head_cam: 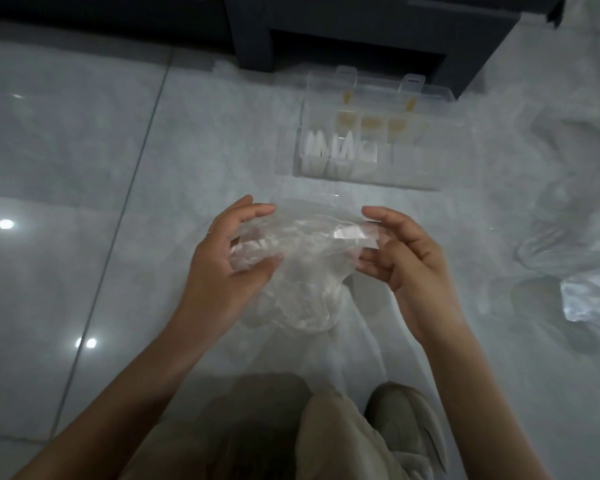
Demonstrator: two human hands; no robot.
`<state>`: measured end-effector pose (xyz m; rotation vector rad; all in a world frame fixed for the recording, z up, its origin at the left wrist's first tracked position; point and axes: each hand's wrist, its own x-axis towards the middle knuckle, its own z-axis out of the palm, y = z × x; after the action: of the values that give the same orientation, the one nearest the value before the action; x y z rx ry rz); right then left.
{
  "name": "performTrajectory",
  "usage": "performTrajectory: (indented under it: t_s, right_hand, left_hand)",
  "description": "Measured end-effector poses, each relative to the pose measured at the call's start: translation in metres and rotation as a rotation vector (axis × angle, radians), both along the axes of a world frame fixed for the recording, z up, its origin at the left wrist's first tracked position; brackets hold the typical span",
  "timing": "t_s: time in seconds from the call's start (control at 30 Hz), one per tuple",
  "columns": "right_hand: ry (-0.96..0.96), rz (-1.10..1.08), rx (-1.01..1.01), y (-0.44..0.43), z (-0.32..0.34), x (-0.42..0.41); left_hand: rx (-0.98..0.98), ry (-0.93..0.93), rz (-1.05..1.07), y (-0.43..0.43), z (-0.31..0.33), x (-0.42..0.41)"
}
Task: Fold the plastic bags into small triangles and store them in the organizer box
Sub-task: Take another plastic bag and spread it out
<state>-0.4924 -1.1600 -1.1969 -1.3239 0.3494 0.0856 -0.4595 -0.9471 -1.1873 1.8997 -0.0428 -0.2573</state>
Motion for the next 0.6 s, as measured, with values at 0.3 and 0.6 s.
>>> performTrajectory:
  t_s: [0.3, 0.6]
  right_hand:
    - [-0.1, 0.084, -0.23, 0.008, 0.003, 0.0]
    - [-0.002, -0.124, -0.097, 0.002, -0.001, 0.001]
  left_hand:
    - [0.056, -0.01, 0.018, 0.001, 0.004, -0.002]
    - [-0.042, -0.001, 0.014, 0.005, 0.01, -0.001]
